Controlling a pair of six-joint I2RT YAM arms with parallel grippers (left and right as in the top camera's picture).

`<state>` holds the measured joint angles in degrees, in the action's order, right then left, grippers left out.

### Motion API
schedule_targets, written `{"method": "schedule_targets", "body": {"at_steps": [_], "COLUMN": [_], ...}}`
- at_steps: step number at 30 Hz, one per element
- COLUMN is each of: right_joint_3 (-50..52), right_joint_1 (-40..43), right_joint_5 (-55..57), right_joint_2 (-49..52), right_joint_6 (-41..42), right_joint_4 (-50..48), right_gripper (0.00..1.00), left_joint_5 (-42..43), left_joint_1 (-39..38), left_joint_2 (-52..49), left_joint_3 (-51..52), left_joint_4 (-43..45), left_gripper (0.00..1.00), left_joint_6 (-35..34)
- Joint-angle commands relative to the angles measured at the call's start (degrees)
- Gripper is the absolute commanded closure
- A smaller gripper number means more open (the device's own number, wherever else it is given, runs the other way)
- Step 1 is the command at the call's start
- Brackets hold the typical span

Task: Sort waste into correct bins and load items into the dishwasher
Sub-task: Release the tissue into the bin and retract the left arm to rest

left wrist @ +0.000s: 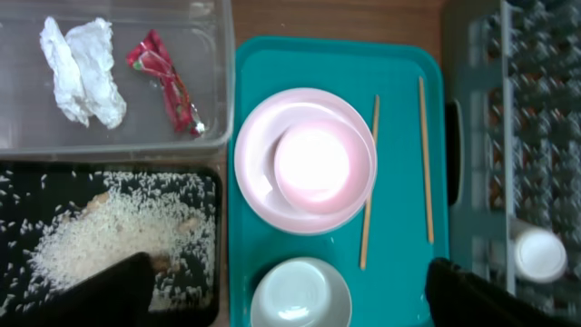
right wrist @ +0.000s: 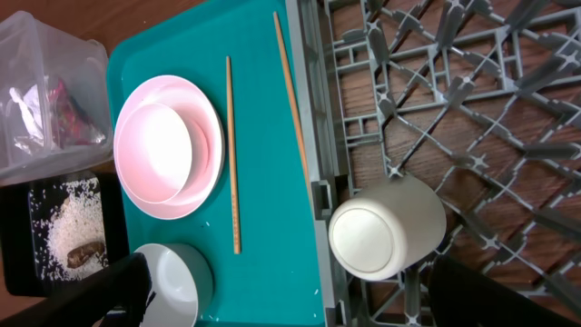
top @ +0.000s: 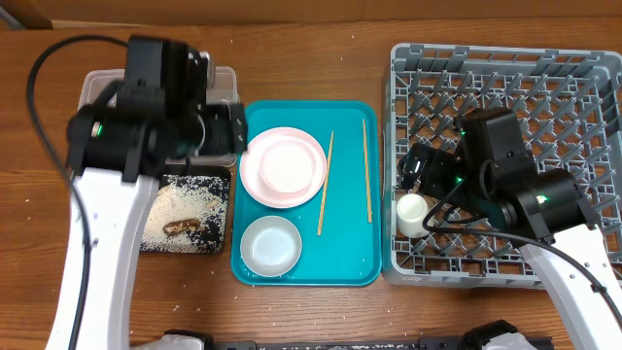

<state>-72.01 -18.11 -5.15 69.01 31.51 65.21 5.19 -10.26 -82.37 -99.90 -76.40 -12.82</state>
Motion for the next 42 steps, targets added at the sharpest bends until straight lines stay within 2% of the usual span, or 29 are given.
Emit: {"method": "schedule_targets", "body": {"at_steps": [1, 8, 12, 15, 18, 22, 28, 31, 38, 42], "right_joint_3": [-0.8, -0.8, -0.8, -0.8, -0.8, -0.8, -0.8, -0.8, -0.8, -0.8], "right_joint_1": [-0.2, -0.2, -0.2, -0.2, -0.2, -0.2, -0.2, -0.2, -0.2, -0.2], "right_joint_5": [-0.1, -0.1, -0.1, -0.1, -0.1, -0.1, -0.1, -0.1, -0.1, -0.1], "right_joint_2": [-0.3, -0.3, -0.3, -0.3, -0.3, -0.3, -0.3, -0.3, -0.3, -0.3], "right_joint_6": [0.0, 0.0, 0.0, 0.0, 0.0, 0.0, 0.0, 0.0, 0.0, 0.0], "right_joint_4": [-0.4, -0.4, -0.4, -0.4, -0.4, -0.4, -0.4, -0.4, -0.4, -0.4], "right_gripper": [0.00, 0.00, 0.00, 0.00, 0.00, 0.00, 0.00, 0.00, 0.00, 0.00], "left_joint_5": [-4.0, -1.1, -1.1, -4.3, -7.8, -12.3, -12.4, -10.0, -6.7, -6.8], "left_joint_1": [-4.0, -12.0, -12.7, -12.6, -12.5, -12.5, -9.7, -6.3, -0.8, -0.5], "left_joint_2": [3.8, 7.9, 7.2, 6.9, 7.6, 12.9, 27.8, 36.3, 57.2, 67.4], "left_joint_3": [-1.0, -1.0, -0.9, -0.7, 1.2, 10.8, 37.5, 49.7, 71.9, 80.6], "left_joint_4": [-2.9, -6.3, -6.5, -8.6, -5.8, 8.5, 36.8, 46.9, 61.2, 64.1], "left_gripper": [0.00, 0.00, 0.00, 0.00, 0.00, 0.00, 0.00, 0.00, 0.00, 0.00], "left_joint_6": [1.7, 1.7, 1.7, 3.0, 3.0, 3.0, 1.9, 0.6, 0.4, 0.4]}}
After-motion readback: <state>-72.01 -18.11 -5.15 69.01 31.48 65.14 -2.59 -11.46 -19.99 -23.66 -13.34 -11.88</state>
